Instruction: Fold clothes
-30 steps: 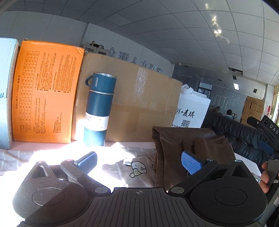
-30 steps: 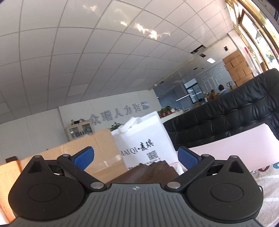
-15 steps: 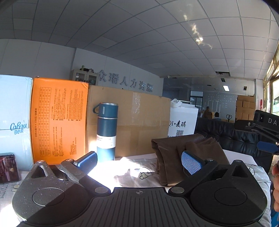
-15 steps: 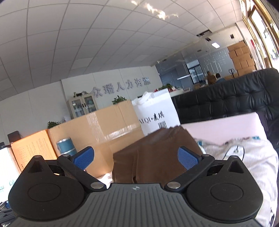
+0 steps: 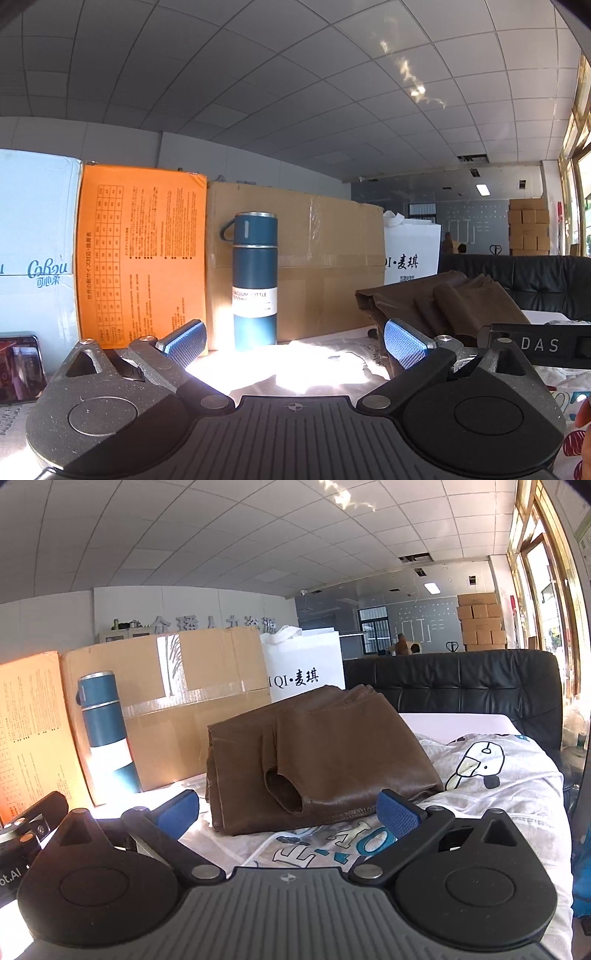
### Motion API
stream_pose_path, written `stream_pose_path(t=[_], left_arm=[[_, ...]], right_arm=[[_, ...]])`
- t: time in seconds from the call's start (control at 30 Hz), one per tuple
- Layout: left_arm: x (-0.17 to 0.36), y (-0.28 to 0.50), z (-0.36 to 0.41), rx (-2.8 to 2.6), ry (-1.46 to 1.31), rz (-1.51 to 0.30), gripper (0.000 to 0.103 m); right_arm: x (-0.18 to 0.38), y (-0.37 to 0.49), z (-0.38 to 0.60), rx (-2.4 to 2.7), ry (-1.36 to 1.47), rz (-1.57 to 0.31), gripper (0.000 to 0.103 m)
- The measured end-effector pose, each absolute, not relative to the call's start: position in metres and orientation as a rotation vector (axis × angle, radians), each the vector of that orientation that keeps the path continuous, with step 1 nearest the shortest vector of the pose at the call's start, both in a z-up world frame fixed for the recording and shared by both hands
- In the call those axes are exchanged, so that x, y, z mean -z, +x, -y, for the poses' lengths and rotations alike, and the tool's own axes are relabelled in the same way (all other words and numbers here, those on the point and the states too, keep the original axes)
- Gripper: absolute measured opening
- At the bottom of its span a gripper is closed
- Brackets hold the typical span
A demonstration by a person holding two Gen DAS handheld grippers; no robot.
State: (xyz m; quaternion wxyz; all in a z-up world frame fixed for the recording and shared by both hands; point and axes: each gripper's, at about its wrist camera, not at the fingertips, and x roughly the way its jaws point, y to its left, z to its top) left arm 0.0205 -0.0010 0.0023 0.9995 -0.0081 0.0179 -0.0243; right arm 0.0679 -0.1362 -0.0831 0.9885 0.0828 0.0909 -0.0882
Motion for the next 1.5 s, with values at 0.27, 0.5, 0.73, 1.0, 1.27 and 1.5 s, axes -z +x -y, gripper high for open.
stream_pose_path(t=[0.27, 0.5, 0.73, 1.0, 1.27, 1.5], left_arm=[[-0.001, 0.016, -0.006, 0.020, -0.046, -0.008, 0.103], [-0.001, 0.015, -0.004, 0.020, -0.035, -0.006, 0.103], [-0.001, 0.016, -0.003, 0.032, -0.027, -0.011, 0.103], [0.000, 0.019, -0.001, 0.037, -0.018, -0.027, 0.103], [0.001, 0.021, 0.002, 0.062, 0.003, -0.055, 0.103], [0.002, 0.022, 0.011, 0.108, 0.050, -0.071, 0.103]], right_arm=[[0.090, 0.066, 0.135, 0.172, 0.126, -0.121, 0.103], [0.093, 0.067, 0.132, 0.162, 0.115, -0.111, 0.103], [0.095, 0.068, 0.131, 0.175, 0.111, -0.105, 0.103], [0.097, 0.074, 0.133, 0.207, 0.116, -0.124, 0.103], [0.100, 0.080, 0.136, 0.256, 0.122, -0.147, 0.103], [0.102, 0.087, 0.137, 0.300, 0.119, -0.176, 0.103]])
